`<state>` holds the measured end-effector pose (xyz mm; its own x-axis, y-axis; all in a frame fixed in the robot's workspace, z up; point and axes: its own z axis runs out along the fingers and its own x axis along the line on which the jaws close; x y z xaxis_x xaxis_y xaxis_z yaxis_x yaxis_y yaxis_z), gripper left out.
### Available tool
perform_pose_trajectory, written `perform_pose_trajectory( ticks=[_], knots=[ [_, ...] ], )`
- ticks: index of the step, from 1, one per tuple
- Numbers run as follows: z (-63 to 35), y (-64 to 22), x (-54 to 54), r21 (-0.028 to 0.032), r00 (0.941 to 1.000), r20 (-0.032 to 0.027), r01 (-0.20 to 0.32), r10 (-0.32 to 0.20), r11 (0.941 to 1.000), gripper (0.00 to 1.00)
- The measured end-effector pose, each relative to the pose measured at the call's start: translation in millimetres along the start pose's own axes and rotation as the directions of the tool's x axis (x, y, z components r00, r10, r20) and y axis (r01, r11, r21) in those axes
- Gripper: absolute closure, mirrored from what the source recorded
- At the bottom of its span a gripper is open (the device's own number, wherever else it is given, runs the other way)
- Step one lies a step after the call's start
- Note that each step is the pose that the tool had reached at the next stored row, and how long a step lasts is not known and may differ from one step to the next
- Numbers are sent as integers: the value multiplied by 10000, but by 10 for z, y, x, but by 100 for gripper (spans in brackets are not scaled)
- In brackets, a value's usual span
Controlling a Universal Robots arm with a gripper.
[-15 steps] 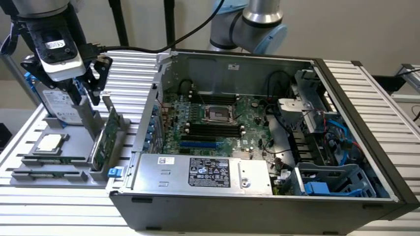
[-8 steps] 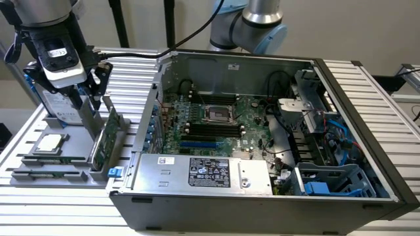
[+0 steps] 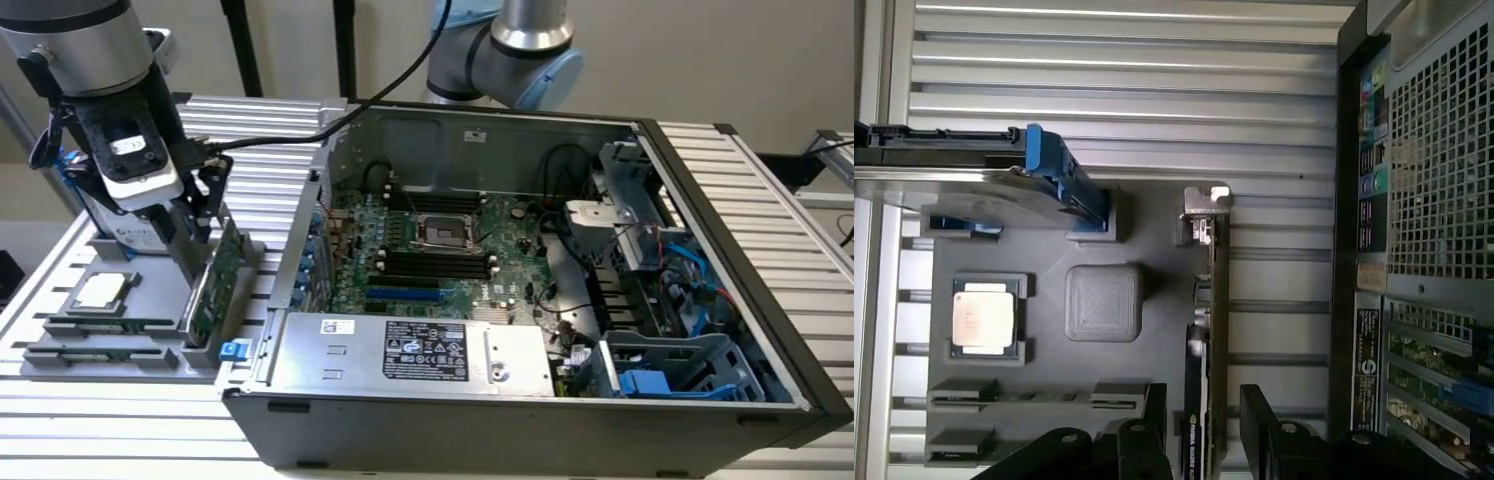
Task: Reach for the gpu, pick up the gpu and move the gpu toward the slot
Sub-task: 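Pick up the gpu and move the gpu toward the slot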
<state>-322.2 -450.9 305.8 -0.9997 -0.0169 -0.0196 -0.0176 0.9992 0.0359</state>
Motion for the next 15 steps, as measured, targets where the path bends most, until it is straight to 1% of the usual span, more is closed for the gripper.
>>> perform_pose_trajectory(
  ticks=[4,7,11,15],
  knots=[
    [72,-2,6,23,10000,23,0,0,10000,58],
    [128,-4,9,51,10000,32,1,-1,10000,58],
    [200,-7,14,98,10000,43,1,-2,10000,58],
    [272,-9,18,164,10000,54,2,-3,9999,58]
  ],
)
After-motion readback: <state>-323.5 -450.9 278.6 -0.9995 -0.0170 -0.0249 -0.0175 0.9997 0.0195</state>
